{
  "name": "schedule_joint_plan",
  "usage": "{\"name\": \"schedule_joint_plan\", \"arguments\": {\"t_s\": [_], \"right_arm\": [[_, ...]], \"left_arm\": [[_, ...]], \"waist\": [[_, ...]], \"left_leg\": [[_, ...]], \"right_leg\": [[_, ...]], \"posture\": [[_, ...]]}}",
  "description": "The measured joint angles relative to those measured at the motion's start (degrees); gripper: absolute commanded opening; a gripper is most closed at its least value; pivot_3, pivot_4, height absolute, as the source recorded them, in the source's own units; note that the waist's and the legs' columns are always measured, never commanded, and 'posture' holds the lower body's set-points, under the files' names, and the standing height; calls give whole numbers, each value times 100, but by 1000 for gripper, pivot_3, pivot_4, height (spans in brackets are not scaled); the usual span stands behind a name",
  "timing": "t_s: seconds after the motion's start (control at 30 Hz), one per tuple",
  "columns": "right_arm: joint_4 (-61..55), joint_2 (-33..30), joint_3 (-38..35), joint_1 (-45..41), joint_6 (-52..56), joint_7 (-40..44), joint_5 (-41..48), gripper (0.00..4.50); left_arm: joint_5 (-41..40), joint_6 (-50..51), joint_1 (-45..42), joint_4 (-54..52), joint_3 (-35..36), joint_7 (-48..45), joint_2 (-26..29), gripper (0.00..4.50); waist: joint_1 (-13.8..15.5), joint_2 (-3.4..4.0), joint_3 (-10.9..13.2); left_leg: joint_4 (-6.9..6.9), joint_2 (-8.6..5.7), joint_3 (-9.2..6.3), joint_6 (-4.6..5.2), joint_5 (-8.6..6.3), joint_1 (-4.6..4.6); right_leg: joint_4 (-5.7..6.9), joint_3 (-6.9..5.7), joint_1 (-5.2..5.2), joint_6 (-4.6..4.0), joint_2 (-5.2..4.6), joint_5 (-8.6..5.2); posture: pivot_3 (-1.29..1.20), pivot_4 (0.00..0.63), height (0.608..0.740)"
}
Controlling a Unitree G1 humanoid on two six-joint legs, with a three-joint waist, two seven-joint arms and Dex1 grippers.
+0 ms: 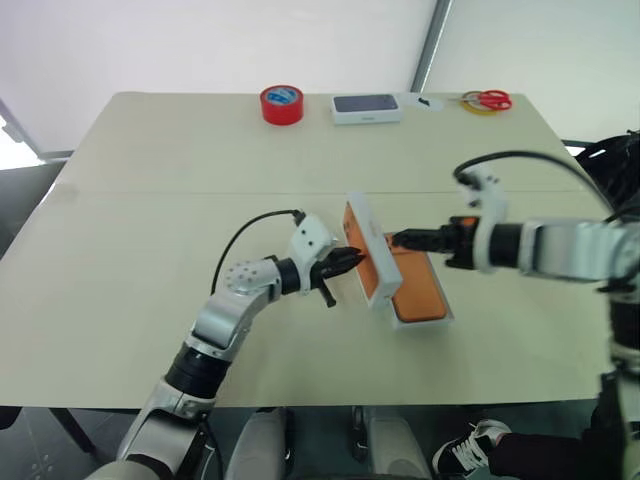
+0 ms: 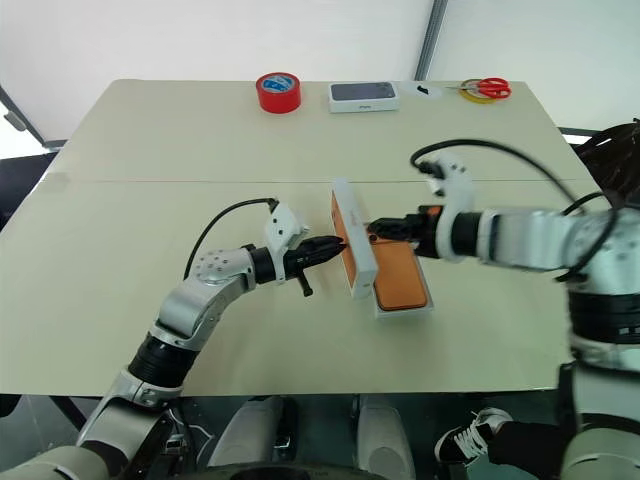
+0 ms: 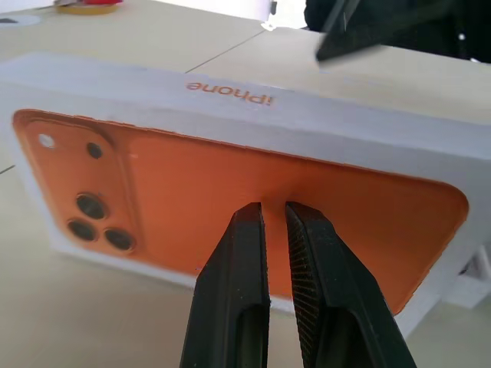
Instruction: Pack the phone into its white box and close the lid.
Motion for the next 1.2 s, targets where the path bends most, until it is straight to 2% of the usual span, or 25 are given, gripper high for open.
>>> {"name": "schedule_joint_plan", "arguments": {"t_s": [0.03, 0.13, 0.23, 0.4, 0.63, 0.83, 1.0, 1.2], "right_arm": [[-2, -140, 45, -14, 35, 287, -394, 2298], [-2, -325, 227, -13, -65, 1214, -1597, 1473], [-157, -417, 504, -12, -376, 1960, -2632, 39], [-846, -498, 1506, 80, -1294, 3146, -4764, 39], [-815, -382, 2358, 202, -2074, 3928, -6821, 39], [-575, 10, 2477, 196, -2187, 4420, -7611, 39], [-551, 259, 2486, 182, -2148, 4787, -7981, 39], [-822, 289, 2367, 274, -1847, 5022, -8177, 39]], "left_arm": [[7, -4, -14, 47, -4, 1, -73, 521], [35, -12, -74, 234, -124, -6, -217, 521], [66, -15, -137, 341, -156, 9, -284, 521], [-49, 195, -235, 360, 229, 221, -352, 521], [-266, 1175, -445, 328, 977, 758, -142, 521], [17, 1406, -703, 823, 667, 845, -40, 521], [207, 1401, -1069, 1425, 286, 668, -184, 521], [241, 1466, -1129, 1389, 8, 192, -149, 521]], "waist": [[0, 0, 0], [-7, 1, 0], [0, 2, 0], [1, 2, 0], [0, 1, 0], [11, 1, 0], [5, 1, 0], [3, 1, 0]], "left_leg": [[0, 3, -2, 0, 0, 0], [0, 5, 1, 0, 0, 1], [1, 4, 2, 0, 0, -1], [2, 3, 3, 0, 0, -12], [3, 0, 5, -1, 0, -13], [4, -4, 5, -1, 1, -13], [4, -6, 5, -1, 1, -13], [4, -3, 3, -1, 1, -12]], "right_leg": [[0, -1, 0, 0, 5, 0], [2, 3, -3, 0, 5, 0], [3, 4, -6, 1, 5, 0], [3, 6, -18, 12, 3, 6], [6, 7, -21, 17, 2, 10], [7, 7, -20, 18, 0, 12], [7, 7, -20, 19, -2, 13], [13, 6, -23, 18, -2, 13]], "posture": [[0, 150, 736], [0, 150, 736], [0, 150, 736], [0, 150, 736], [0, 150, 736], [0, 150, 736], [0, 150, 736], [0, 150, 736]]}}
